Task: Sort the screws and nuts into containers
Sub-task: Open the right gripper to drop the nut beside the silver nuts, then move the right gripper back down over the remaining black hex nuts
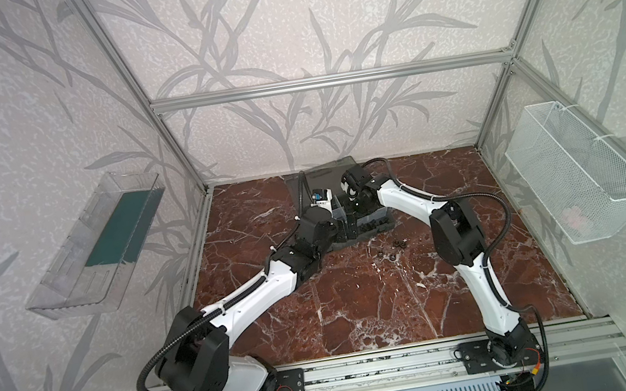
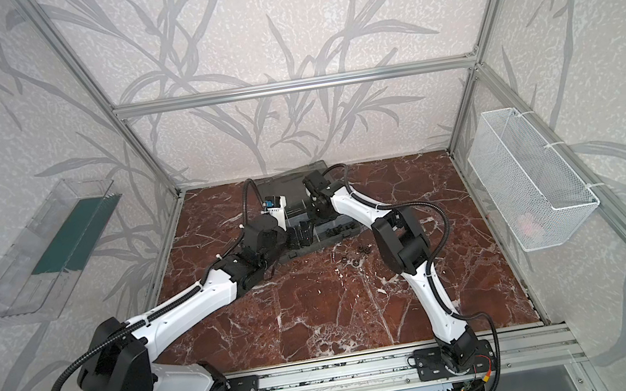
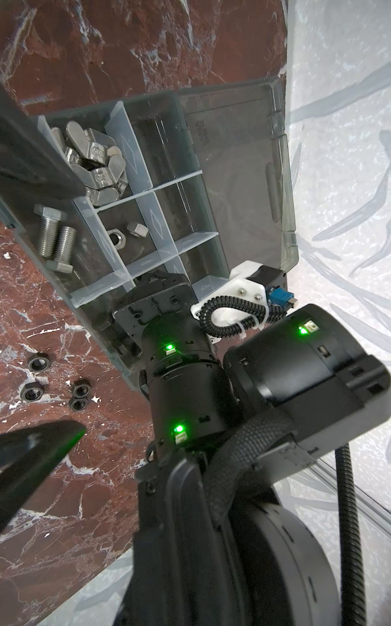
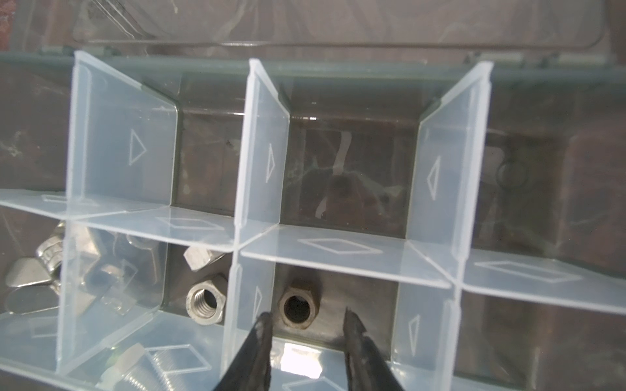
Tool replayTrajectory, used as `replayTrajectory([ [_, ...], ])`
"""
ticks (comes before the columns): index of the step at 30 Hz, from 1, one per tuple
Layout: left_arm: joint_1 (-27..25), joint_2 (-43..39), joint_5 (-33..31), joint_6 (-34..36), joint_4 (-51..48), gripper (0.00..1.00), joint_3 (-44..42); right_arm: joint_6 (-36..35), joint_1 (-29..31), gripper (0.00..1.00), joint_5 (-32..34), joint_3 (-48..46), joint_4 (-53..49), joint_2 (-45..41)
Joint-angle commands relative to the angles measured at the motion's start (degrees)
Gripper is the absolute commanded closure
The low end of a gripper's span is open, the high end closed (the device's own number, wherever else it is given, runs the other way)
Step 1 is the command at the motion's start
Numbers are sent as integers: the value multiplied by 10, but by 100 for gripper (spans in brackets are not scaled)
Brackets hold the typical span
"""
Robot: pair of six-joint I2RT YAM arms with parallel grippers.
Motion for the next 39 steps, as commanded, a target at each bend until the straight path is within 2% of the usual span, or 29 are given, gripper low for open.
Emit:
replayTrajectory([
  [1,3,2,0,0,5,1,-6,-1,3,63,8,-18,3,-28],
  [9,3,6,5,-1,7,1,-6,1,3,61,15,-58,36,-67],
  [19,3,12,15,-3,7,1,-5,-9,2,58,61,-164,74,-190],
  [29,2,22,49,-22,17,1,-4,-37,-7,44,147,-304,20,-304],
  [35,-1,52,101,-39,13,1,12,-47,-33,31,154,-400,14,-351],
  [39,-7,72,131,-45,12,1,20,-51,-50,30,142,-464,32,-382],
])
